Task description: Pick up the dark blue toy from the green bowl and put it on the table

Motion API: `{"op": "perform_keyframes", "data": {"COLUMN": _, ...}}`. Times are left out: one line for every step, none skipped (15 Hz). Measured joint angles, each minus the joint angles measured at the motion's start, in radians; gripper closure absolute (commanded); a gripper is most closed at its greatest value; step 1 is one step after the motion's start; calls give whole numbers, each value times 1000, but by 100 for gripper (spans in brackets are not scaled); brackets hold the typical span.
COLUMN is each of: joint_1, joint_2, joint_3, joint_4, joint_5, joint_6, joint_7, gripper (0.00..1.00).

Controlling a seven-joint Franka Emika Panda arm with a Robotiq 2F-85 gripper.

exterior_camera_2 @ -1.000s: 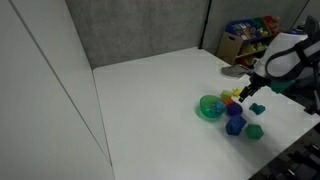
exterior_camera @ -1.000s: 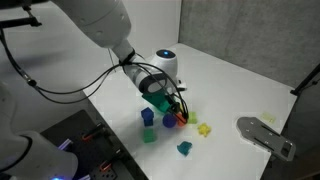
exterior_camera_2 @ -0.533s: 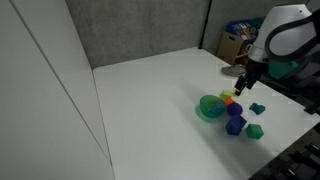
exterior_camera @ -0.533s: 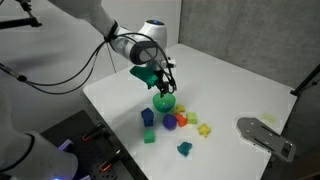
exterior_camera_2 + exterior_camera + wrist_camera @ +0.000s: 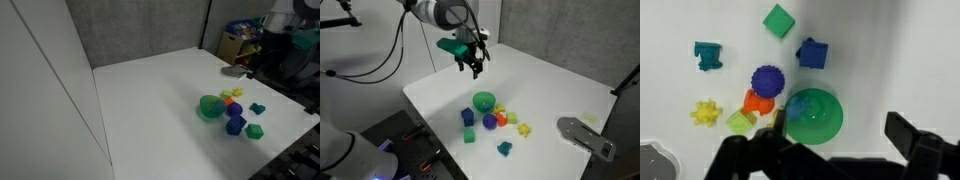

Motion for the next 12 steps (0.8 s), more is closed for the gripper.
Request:
{"op": "perform_keyframes", "data": {"joint_1": 3, "joint_2": -28, "joint_3": 0, "joint_4": 6, "joint_5": 0, "joint_6": -34, "joint_7": 0, "gripper": 0}}
{"op": "perform_keyframes", "data": {"joint_1": 5, "joint_2": -55, "joint_3": -1, "joint_4": 12, "joint_5": 0, "joint_6": -61, "joint_7": 5, "gripper": 0}}
{"op": "perform_keyframes", "data": {"joint_1": 6, "joint_2": -80, "joint_3": -1, "joint_4": 18, "joint_5": 0, "joint_6": -83, "joint_7": 15, "gripper": 0}}
{"op": "perform_keyframes", "data": {"joint_1": 8, "joint_2": -106, "joint_3": -1, "joint_4": 23, "joint_5": 1, "joint_6": -101, "joint_7": 27, "gripper": 0}}
{"op": "perform_keyframes", "data": {"joint_1": 10, "joint_2": -130, "joint_3": -1, "joint_4": 30, "joint_5": 2, "joint_6": -117, "joint_7": 43, "gripper": 0}}
{"op": "perform_keyframes", "data": {"joint_1": 11, "joint_2": -152, "joint_3": -1, "joint_4": 37, "joint_5": 2, "joint_6": -134, "joint_7": 60, "gripper": 0}}
{"op": "perform_keyframes", "data": {"joint_1": 13, "joint_2": -172, "joint_3": -1, "joint_4": 44, "joint_5": 2, "joint_6": -145, "joint_7": 78, "gripper": 0}}
{"op": "perform_keyframes", "data": {"joint_1": 15, "joint_2": -189, "joint_3": -1, "joint_4": 51, "joint_5": 3, "joint_6": -157, "joint_7": 96, "gripper": 0}}
{"op": "perform_keyframes", "data": {"joint_1": 16, "joint_2": -202, "joint_3": -1, "joint_4": 59, "joint_5": 4, "joint_6": -168, "joint_7": 113, "gripper": 0}}
{"op": "perform_keyframes", "data": {"joint_1": 18, "joint_2": -212, "joint_3": -1, "joint_4": 66, "joint_5": 4, "joint_6": -176, "joint_7": 128, "gripper": 0}}
{"op": "perform_keyframes", "data": {"joint_1": 18, "joint_2": -218, "joint_3": -1, "joint_4": 69, "joint_5": 4, "joint_6": -179, "joint_7": 141, "gripper": 0}}
{"op": "perform_keyframes", "data": {"joint_1": 18, "joint_2": -220, "joint_3": -1, "joint_4": 70, "joint_5": 4, "joint_6": -180, "joint_7": 149, "gripper": 0}}
